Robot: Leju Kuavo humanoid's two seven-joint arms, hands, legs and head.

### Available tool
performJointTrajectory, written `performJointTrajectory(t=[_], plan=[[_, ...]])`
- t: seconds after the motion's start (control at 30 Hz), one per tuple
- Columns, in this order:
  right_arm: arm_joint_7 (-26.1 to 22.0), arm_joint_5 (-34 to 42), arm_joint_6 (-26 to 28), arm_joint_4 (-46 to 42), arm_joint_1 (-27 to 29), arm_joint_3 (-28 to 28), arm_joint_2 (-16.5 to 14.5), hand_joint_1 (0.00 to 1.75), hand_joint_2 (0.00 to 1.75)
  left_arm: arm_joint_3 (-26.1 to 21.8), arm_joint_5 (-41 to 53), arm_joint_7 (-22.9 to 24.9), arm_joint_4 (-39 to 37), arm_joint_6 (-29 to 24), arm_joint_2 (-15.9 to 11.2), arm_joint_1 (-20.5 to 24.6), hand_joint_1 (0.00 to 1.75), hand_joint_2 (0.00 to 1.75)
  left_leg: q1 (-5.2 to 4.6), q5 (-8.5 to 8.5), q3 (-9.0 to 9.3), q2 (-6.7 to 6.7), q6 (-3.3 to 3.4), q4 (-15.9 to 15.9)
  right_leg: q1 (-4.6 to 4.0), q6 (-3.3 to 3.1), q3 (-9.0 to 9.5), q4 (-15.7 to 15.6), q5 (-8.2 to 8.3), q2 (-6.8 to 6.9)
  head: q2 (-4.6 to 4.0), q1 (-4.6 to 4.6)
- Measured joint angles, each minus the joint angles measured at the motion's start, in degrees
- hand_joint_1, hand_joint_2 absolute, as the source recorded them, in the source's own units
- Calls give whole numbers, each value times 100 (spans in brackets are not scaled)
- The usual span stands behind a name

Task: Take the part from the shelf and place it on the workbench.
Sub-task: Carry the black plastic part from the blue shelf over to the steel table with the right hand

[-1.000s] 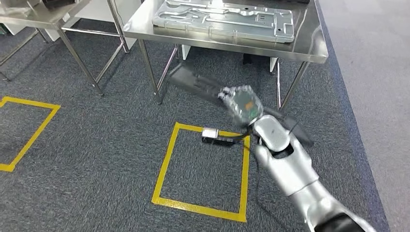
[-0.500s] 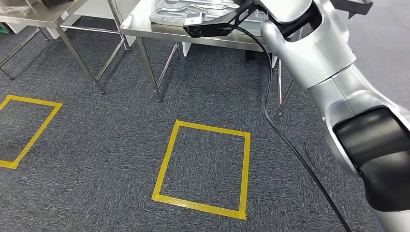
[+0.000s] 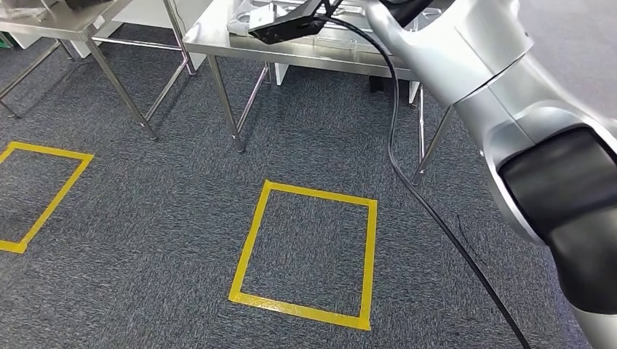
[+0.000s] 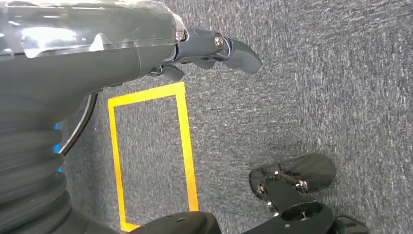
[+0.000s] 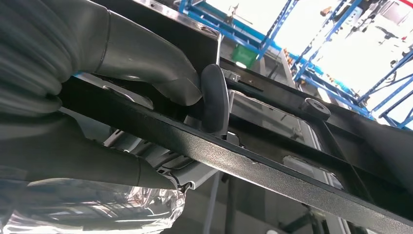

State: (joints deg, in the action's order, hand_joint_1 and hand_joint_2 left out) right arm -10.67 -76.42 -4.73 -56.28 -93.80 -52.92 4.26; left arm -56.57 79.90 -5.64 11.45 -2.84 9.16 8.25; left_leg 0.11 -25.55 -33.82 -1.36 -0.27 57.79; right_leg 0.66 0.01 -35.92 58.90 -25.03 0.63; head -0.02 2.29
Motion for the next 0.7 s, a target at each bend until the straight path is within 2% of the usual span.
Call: performJointTrajectory(t=[0.03, 0.1, 0.17, 0.23, 0.3, 0.33, 0.37, 0.4, 0.47, 0.5, 0.53, 0.6, 0.63, 0.67, 0.7], plan=[[3, -14, 5, 24, -29, -31, -16, 175, 175, -17, -8, 0, 0, 15, -3, 0, 0, 175, -5, -8, -1, 0, 15, 4, 8, 15, 8, -16, 13, 2, 0, 1], [17, -44, 26, 68, -66, -89, -40, 175, 175, -50, -27, -4, 0, 48, -12, -1, 0, 175, 0, -35, 36, 0, 95, -93, 11, 67, 37, 13, 107, 11, 0, 1], [38, -72, 57, 109, -102, -132, -52, 175, 175, -68, -36, -14, 0, 87, -15, -7, 0, 175, 36, -34, 193, 6, 173, -283, 15, 108, -3, 133, 136, -6, 0, 0], [52, -93, 100, 151, -158, -167, -59, 175, 175, -74, -32, -16, 0, 126, -11, -11, 0, 175, 79, -17, 342, 3, 177, -382, 30, 123, -257, 528, -68, -53, 0, 0], [65, -117, 139, 196, -180, -208, -64, 175, 175, -76, -25, -8, 0, 165, -9, -10, 0, 175, 120, -49, 412, -6, 133, -390, 70, 190, -652, 1164, -294, -77, 0, 0], [74, -133, 152, 222, -171, -232, -66, 175, 175, -77, -22, -3, 0, 185, -8, -13, 0, 175, 153, -82, 459, -3, 94, -388, 105, 237, -798, 1360, -314, -75, 0, 0], [84, -152, 158, 251, -162, -258, -67, 175, 175, -77, -20, 4, 0, 200, -5, -19, 0, 175, 196, -126, 514, 3, 42, -381, 145, 279, -857, 1371, -253, -70, 0, 0], [94, -170, 165, 276, -155, -282, -68, 175, 175, -78, -19, 10, 0, 213, -2, -30, 0, 175, 250, -182, 576, 10, -21, -365, 192, 331, -809, 1167, -114, -60, 0, 0], [108, -196, 188, 322, -151, -320, -54, 175, 175, -80, -19, 17, 0, 227, -7, -51, 0, 175, 345, -342, 694, 13, -178, -288, 277, 452, -552, 443, 252, -1, 0, 0], [110, -204, 204, 345, -153, -338, -48, 175, 175, -81, -19, 19, 0, 231, -14, -52, 0, 175, 367, -425, 731, 4, -259, -246, 286, 443, -457, 177, 329, 21, 0, 0], [112, -211, 220, 366, -154, -353, -49, 175, 175, -83, -19, 21, 0, 234, -22, -50, 0, 175, 375, -505, 757, -9, -325, -226, 282, 394, -411, 52, 355, 29, 0, 0], [116, -223, 240, 397, -156, -370, -64, 175, 175, -83, -19, 22, 0, 248, -28, -38, 0, 175, 387, -544, 812, -19, -424, -190, 256, 206, -386, 99, 216, -13, 0, 0], [123, -231, 244, 405, -158, -370, -77, 175, 175, -83, -20, 22, 0, 258, -23, -33, 0, 175, 403, -478, 769, -15, -455, -65, 256, 152, -347, 124, 173, -39, 0, 1], [133, -241, 246, 417, -162, -370, -84, 175, 175, -83, -21, 20, 0, 269, -18, -26, 0, 175, 414, -344, 634, -3, -474, 211, 251, 104, -290, 130, 108, -60, 0, 1], [142, -252, 255, 427, -167, -370, -94, 175, 175, -84, -24, 19, 0, 279, -14, -19, 0, 175, 413, -213, 381, 6, -477, 605, 241, 62, -216, 115, 51, -84, 0, 1]])
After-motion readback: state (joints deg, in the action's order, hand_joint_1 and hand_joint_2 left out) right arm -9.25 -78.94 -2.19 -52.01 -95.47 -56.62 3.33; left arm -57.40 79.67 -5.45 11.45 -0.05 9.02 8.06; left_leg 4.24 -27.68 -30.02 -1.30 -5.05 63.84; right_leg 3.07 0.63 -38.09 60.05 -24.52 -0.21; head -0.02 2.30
